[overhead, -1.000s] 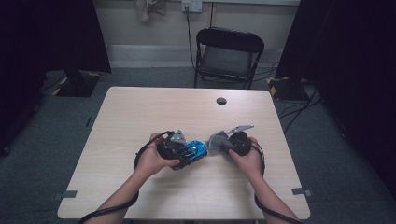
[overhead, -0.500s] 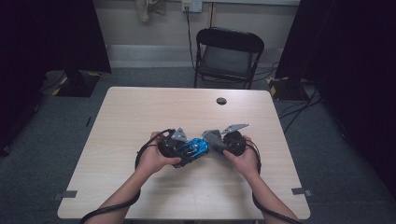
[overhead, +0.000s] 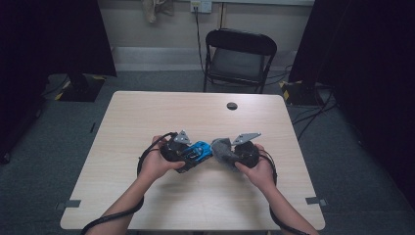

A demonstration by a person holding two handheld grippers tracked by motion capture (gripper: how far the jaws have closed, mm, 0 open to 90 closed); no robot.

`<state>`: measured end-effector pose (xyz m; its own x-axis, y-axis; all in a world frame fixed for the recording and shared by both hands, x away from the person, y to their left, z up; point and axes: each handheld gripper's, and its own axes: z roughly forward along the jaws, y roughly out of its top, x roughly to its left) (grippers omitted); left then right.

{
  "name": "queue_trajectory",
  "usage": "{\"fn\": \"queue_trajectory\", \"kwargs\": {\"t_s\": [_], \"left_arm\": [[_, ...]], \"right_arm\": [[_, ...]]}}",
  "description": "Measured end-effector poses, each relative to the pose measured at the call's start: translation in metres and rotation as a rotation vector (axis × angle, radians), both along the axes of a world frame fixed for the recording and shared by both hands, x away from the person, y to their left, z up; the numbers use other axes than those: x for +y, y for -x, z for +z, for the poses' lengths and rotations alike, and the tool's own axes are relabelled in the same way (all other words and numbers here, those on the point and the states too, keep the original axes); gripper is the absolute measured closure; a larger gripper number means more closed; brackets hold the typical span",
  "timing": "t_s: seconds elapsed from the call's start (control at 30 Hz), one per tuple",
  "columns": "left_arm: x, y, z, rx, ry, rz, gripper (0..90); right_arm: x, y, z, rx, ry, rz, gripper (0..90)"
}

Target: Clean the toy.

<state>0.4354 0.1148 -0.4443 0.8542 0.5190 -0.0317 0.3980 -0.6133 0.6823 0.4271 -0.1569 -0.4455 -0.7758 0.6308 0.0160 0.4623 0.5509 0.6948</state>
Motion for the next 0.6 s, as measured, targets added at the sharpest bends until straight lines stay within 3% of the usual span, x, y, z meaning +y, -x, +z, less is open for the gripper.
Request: {"fn": "queue_trajectory", "kwargs": {"t_s": [0.1, 0.3, 0.47, 0.6], "left_arm": [[-0.001, 0.004, 0.001, -0.001, 0.007, -0.018, 28.3], [-0.01, 0.012, 0.006, -0.016, 0.011, -0.068, 28.3], [-0.02, 0.014, 0.008, -0.015, 0.012, -0.098, 28.3], [-0.021, 0.013, 0.007, -0.021, 0.017, -0.091, 28.3]], "right_arm": [[-0.006, -0.002, 0.002, -0.006, -0.017, -0.044, 72.7], [-0.017, -0.021, 0.013, -0.032, -0.036, -0.139, 72.7], [0.0, -0.027, 0.017, -0.042, -0.031, -0.121, 72.7], [0.012, -0.028, 0.015, -0.041, -0.007, -0.083, 72.7]]}}
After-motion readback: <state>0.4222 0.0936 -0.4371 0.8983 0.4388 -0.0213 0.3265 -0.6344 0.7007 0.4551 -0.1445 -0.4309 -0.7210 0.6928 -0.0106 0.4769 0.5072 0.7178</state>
